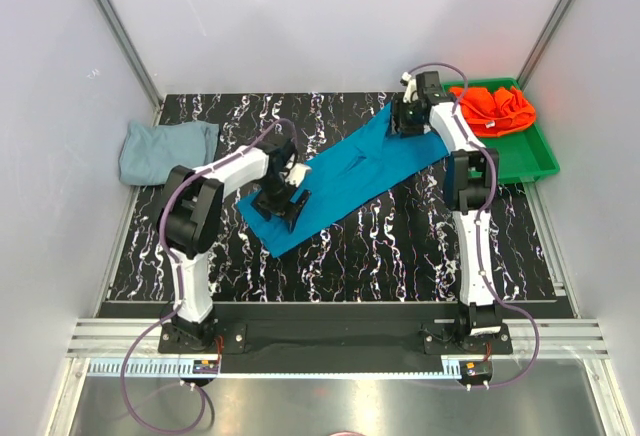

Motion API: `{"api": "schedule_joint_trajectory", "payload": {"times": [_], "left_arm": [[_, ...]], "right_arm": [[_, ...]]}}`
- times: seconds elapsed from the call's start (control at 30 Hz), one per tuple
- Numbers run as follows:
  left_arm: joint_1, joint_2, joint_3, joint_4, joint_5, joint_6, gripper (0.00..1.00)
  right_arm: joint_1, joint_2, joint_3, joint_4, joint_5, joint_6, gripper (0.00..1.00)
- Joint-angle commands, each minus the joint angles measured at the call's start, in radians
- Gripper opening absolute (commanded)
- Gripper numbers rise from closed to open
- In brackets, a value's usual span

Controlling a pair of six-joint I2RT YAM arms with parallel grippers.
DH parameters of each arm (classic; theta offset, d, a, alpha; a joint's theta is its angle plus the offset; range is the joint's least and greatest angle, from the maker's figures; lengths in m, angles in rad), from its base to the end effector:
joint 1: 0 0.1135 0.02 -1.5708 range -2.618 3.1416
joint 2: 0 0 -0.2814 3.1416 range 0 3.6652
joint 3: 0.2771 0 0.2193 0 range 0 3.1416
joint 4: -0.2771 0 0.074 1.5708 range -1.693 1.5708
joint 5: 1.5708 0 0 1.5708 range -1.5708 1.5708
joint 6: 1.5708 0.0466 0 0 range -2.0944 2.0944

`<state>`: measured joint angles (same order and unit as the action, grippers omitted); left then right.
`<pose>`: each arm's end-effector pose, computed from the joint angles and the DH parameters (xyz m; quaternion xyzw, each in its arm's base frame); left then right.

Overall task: Fold and stack the t-shirts
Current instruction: Fold the tshirt

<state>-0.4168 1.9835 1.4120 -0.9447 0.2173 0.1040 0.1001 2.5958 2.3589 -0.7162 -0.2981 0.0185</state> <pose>0.3153 -0.1506 0.1883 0.2587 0.9595 -0.1113 0.0099 0.5442 0.0684 0.1717 -0.0835 0.9395 0.1590 0.2917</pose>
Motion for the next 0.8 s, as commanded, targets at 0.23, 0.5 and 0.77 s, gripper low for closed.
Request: {"api": "schedule_joint_trajectory", "payload": {"times": [0.23,0.5,0.77], "left_arm": [[-0.057,-0.120,-0.065,0.023,-0.126,-0.023,0.85],[0.030,-0.078,0.163,-0.005,-0.263,0.049,0.95],[0.096,0.083,0.311,-0.009,-0.174,0.045,0.92]], "right_arm": [[0.092,0.040,0.197,0.001,0.036,-0.041,0.61],[0.040,-0.297,-0.154,0.153,0.082,-0.026,0.61],[0.024,-0.463,-0.407,0.138,0.083,0.003,0.61]]}}
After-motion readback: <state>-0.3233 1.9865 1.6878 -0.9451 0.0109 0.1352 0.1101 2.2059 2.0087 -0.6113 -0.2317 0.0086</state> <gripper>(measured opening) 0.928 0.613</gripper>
